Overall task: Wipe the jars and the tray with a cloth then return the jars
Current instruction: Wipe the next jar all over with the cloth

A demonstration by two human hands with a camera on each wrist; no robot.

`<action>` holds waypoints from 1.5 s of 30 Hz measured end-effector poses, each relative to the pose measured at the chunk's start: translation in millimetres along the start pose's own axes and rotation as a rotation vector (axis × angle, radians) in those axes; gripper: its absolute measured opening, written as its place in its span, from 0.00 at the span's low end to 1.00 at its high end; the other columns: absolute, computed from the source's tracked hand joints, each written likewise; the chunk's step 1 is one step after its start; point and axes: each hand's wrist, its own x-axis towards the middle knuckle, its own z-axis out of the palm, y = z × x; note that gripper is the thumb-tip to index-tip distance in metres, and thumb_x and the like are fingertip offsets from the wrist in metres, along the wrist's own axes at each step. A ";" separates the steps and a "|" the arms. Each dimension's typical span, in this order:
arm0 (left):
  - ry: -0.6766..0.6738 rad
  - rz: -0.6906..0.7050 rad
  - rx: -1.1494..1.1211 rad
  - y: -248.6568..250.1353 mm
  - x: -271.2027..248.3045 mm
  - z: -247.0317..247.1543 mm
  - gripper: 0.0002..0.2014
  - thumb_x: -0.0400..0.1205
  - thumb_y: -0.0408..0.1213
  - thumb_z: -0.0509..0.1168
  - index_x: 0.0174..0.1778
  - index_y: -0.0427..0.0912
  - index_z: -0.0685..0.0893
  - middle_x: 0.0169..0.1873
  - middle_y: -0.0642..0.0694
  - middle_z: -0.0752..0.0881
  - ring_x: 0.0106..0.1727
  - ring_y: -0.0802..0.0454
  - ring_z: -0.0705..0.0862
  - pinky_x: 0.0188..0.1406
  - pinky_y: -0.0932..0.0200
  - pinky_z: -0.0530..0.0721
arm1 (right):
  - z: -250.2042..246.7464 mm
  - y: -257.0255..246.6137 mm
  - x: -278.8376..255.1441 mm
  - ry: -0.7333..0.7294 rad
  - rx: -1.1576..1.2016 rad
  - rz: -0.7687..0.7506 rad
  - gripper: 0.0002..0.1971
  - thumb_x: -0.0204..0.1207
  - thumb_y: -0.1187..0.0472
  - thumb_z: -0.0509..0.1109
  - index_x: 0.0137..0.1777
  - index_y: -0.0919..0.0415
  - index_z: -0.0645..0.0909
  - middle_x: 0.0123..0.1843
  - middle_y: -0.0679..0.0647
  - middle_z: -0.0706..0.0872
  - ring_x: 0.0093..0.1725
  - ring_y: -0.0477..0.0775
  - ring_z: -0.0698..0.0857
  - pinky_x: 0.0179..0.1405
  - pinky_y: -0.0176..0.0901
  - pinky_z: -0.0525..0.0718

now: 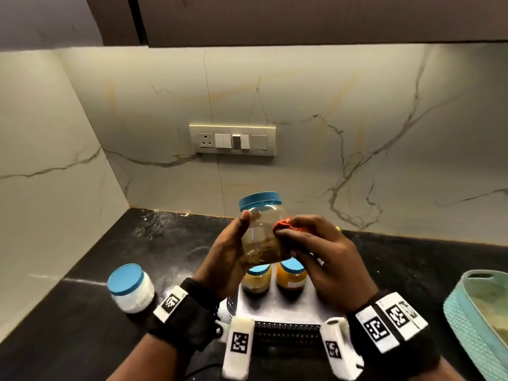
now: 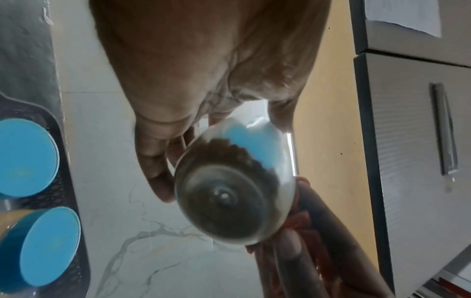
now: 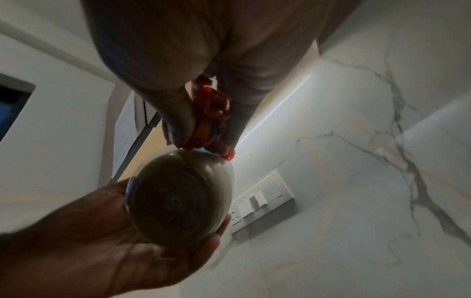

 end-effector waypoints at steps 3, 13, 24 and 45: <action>0.030 0.053 0.091 0.6 2.8 4.9 0.30 0.77 0.54 0.73 0.71 0.40 0.83 0.66 0.30 0.87 0.64 0.31 0.88 0.63 0.27 0.86 | -2.3 -3.5 2.8 -0.064 -0.084 -0.136 0.13 0.81 0.64 0.70 0.63 0.57 0.89 0.66 0.54 0.85 0.66 0.51 0.82 0.68 0.38 0.79; 0.066 0.140 0.221 -4.6 -2.7 25.4 0.51 0.64 0.66 0.82 0.72 0.32 0.77 0.65 0.25 0.84 0.65 0.24 0.85 0.64 0.19 0.81 | -16.0 -3.1 23.4 0.066 0.048 0.065 0.20 0.74 0.64 0.78 0.67 0.54 0.85 0.63 0.46 0.87 0.63 0.41 0.84 0.62 0.43 0.85; 0.030 0.122 0.181 3.6 -4.1 30.0 0.39 0.67 0.63 0.81 0.63 0.35 0.84 0.57 0.28 0.87 0.58 0.31 0.87 0.61 0.32 0.84 | -8.5 -14.1 10.0 0.044 -0.103 -0.090 0.13 0.76 0.66 0.76 0.60 0.57 0.90 0.60 0.56 0.85 0.59 0.50 0.84 0.59 0.38 0.83; -0.058 0.099 0.035 1.9 -11.2 33.8 0.37 0.68 0.61 0.80 0.69 0.43 0.86 0.65 0.31 0.86 0.61 0.37 0.88 0.60 0.35 0.89 | -7.5 -16.0 3.6 0.128 0.187 0.201 0.20 0.73 0.69 0.79 0.64 0.52 0.88 0.60 0.48 0.85 0.62 0.42 0.83 0.61 0.30 0.81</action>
